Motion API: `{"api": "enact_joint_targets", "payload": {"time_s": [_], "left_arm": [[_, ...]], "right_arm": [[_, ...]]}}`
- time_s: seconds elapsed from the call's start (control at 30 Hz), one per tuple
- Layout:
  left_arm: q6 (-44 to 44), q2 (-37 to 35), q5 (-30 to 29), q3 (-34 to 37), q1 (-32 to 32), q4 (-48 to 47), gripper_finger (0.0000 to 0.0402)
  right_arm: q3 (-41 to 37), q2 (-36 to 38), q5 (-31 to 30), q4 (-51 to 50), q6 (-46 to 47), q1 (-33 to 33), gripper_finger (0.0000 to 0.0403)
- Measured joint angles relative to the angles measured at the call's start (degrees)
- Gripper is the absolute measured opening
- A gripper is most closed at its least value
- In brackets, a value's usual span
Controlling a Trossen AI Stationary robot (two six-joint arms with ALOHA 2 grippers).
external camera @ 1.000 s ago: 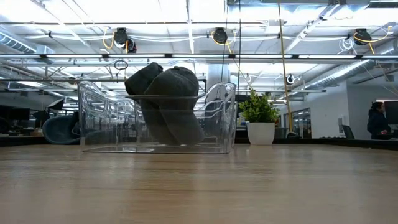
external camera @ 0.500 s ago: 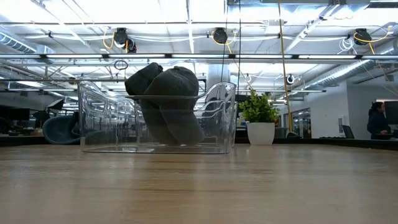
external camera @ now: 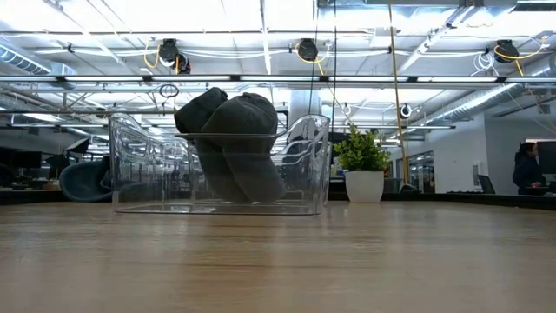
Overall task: Pick & Place hat
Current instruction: Put the gray cap into the top transparent bin
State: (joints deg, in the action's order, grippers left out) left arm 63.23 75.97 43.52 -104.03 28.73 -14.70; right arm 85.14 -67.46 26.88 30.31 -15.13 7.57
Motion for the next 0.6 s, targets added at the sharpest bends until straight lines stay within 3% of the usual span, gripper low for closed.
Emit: {"api": "enact_joint_targets", "payload": {"time_s": [0.27, 0.6], "left_arm": [[3.71, 3.60, 1.90, 0.00, -1.81, 5.83, 0.0251], [6.78, 7.10, 7.34, 0.00, -3.64, 9.07, 0.0251]], "right_arm": [[0.04, -1.29, 1.23, 1.23, -10.34, 0.71, 0.0000], [4.25, -7.00, 3.45, 1.87, -9.97, 5.56, 0.0000]]}}
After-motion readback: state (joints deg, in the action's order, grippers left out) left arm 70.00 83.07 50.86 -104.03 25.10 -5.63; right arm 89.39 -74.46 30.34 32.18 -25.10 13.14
